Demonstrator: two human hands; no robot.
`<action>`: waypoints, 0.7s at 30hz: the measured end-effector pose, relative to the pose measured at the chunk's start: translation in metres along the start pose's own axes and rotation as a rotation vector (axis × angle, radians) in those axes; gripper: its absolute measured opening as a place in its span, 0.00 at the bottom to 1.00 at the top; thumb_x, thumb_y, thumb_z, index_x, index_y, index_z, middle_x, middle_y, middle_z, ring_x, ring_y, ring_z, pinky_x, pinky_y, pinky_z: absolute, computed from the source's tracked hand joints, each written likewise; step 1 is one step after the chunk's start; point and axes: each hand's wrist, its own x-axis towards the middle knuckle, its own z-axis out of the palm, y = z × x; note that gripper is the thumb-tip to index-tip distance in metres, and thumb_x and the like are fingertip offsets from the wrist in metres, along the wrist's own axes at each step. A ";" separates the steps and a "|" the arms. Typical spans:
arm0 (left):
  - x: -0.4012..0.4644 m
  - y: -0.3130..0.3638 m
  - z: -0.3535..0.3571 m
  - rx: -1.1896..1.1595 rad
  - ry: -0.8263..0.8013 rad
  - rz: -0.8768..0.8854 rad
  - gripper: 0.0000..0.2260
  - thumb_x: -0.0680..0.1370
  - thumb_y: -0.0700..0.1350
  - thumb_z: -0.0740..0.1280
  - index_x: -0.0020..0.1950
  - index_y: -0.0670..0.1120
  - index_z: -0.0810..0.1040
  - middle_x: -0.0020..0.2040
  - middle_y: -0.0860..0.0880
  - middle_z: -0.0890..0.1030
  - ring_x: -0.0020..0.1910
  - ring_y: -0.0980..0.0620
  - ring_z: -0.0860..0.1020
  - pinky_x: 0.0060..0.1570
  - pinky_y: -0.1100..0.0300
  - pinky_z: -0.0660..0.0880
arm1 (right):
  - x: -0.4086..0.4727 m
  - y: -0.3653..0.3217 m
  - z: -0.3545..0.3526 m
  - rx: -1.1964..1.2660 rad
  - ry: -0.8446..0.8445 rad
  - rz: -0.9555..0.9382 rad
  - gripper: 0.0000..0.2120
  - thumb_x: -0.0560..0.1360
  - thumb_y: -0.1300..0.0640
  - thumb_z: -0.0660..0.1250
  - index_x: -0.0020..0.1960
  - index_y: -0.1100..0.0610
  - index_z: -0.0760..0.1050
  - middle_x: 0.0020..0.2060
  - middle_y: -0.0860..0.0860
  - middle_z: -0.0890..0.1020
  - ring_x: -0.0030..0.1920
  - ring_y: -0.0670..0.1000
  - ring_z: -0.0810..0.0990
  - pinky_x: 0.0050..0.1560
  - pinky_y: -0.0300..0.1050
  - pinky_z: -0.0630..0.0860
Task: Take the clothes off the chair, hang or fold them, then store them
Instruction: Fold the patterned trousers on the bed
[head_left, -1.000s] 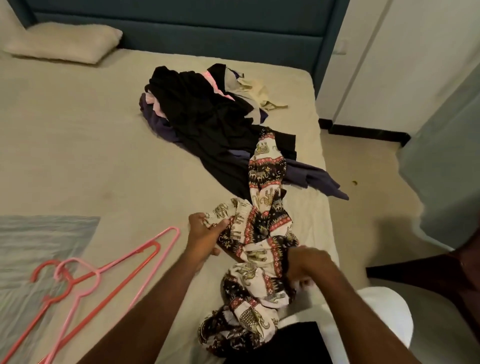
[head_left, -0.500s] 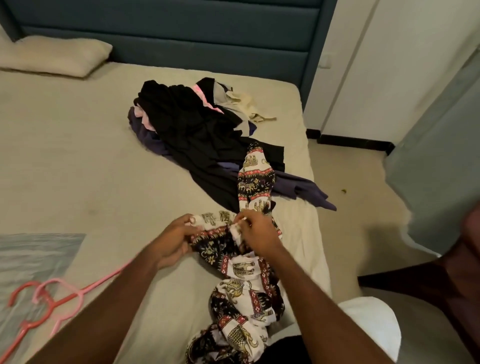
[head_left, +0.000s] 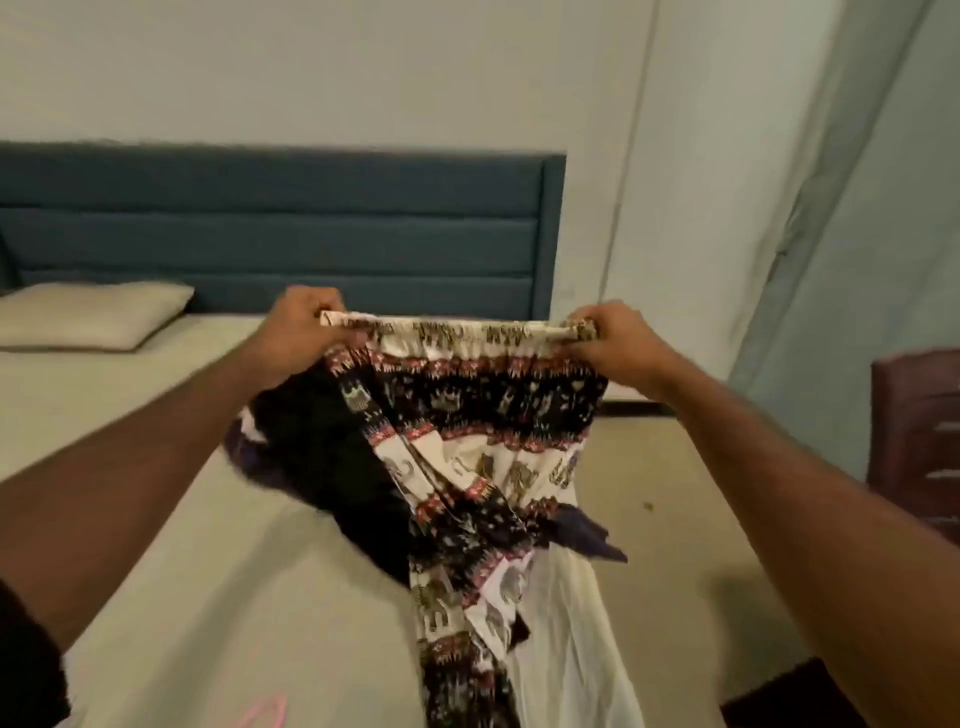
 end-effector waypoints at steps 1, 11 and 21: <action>0.020 0.024 -0.019 -0.035 0.097 0.060 0.13 0.68 0.38 0.80 0.37 0.40 0.76 0.29 0.52 0.72 0.29 0.58 0.69 0.31 0.59 0.64 | 0.011 -0.020 -0.025 0.094 0.077 -0.061 0.04 0.73 0.59 0.77 0.44 0.57 0.83 0.39 0.54 0.85 0.40 0.50 0.84 0.42 0.52 0.81; 0.069 0.162 -0.152 -0.092 0.240 0.268 0.14 0.69 0.34 0.78 0.44 0.29 0.75 0.35 0.43 0.75 0.31 0.55 0.75 0.31 0.64 0.74 | 0.036 -0.148 -0.183 0.349 -0.034 -0.289 0.11 0.75 0.58 0.72 0.50 0.67 0.80 0.43 0.60 0.84 0.46 0.56 0.85 0.48 0.49 0.84; 0.025 0.207 -0.190 -0.413 -0.097 0.193 0.16 0.62 0.41 0.79 0.40 0.43 0.74 0.32 0.51 0.80 0.33 0.57 0.81 0.33 0.65 0.79 | -0.014 -0.179 -0.210 0.510 0.207 -0.397 0.07 0.77 0.58 0.72 0.49 0.62 0.80 0.41 0.55 0.85 0.43 0.53 0.86 0.46 0.46 0.84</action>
